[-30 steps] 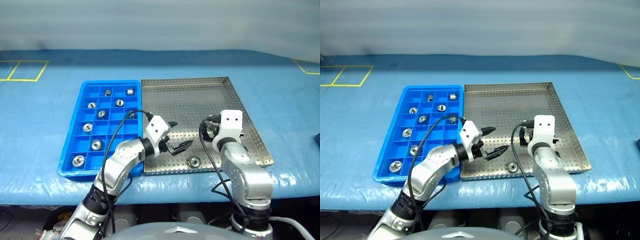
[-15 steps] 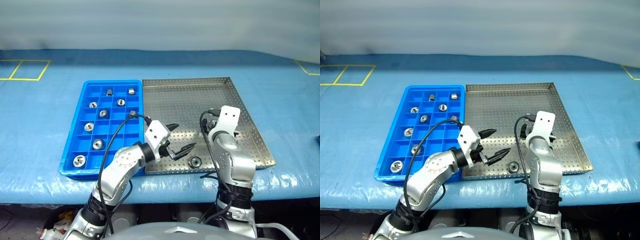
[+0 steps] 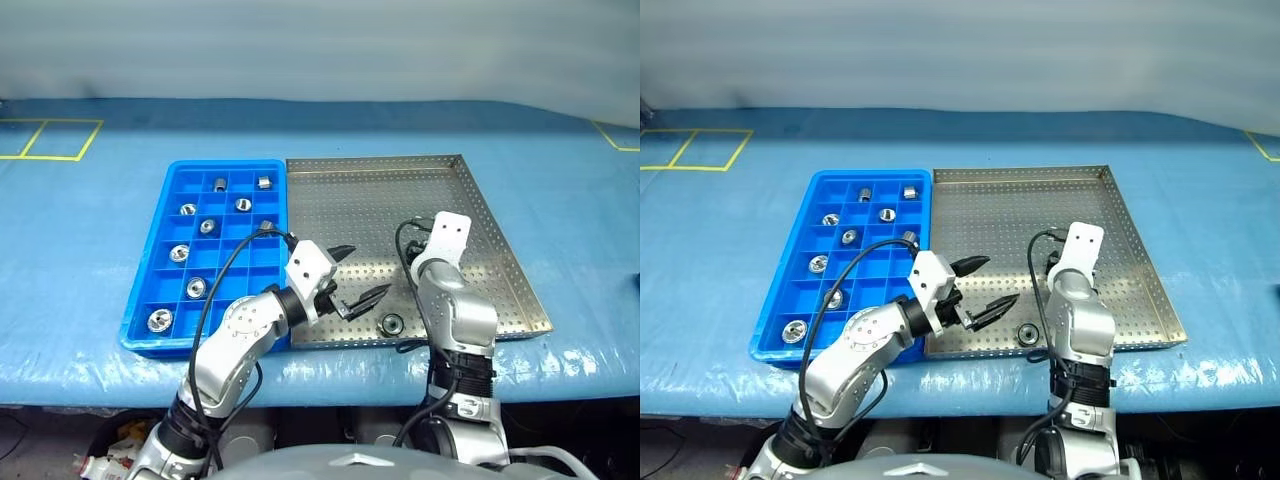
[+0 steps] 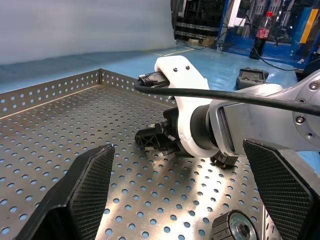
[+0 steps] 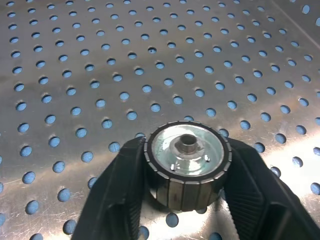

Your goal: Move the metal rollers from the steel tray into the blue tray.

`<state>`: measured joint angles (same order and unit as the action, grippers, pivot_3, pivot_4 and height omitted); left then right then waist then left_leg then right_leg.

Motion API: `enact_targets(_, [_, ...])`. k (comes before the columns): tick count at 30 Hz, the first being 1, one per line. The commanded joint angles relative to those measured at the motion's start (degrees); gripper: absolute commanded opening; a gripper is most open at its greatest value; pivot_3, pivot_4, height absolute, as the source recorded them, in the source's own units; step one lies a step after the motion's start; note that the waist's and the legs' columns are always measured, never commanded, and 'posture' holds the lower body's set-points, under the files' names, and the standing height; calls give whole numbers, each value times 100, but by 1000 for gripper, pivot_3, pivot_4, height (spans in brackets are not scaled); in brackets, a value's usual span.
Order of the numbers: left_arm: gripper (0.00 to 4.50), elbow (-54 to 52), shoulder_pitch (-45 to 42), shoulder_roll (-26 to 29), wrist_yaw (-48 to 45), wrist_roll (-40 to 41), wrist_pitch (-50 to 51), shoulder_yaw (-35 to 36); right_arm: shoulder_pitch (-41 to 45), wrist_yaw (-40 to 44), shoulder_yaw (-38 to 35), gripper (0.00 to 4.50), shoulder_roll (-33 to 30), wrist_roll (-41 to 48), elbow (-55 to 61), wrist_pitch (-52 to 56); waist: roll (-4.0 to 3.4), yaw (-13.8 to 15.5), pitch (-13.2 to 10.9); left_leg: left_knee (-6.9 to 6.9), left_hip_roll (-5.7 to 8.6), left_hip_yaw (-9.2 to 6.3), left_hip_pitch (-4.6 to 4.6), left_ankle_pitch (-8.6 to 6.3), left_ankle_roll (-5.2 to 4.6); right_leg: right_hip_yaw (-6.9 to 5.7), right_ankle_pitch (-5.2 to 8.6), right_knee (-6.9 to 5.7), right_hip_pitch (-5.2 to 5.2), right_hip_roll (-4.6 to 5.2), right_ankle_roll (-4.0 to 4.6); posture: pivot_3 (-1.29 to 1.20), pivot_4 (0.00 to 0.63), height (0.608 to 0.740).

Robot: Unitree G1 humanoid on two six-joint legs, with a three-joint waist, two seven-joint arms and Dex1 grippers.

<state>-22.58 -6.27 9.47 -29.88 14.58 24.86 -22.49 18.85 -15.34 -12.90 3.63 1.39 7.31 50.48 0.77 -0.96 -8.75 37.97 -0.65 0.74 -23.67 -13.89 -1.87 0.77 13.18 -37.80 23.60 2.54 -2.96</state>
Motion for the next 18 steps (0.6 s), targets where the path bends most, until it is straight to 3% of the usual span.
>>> enact_targets(1, [4500, -276, -17, -33, 60, 49, -54, 59, 59, 31, 121, 1714, -21, -27, 207, 21, 0, 6, 0, 0, 0, 0, 0, 0, 0, 0, 0, 0, 0, 0, 0, 70, 150, 740])
enact_targets(12, [4500, -608, 267, -336, 946, -60, -202, 671, 493, 1340, 1546, 1714, -693, 86, 1059, 434, -10, 53, -8, -2, -1, -3, -3, 0, 0, -2, 0, 0, 4, -1, -1, 181, 150, 740])
enact_targets(18, [4500, -1055, 698, -273, 1465, -249, -249, 1028, 956, 2044, 2140, 1714, -766, 260, 967, 178, -10, 281, -10, -8, 0, -11, -6, 0, 1, -9, 2, 2, 6, -3, 2, 297, 150, 740])
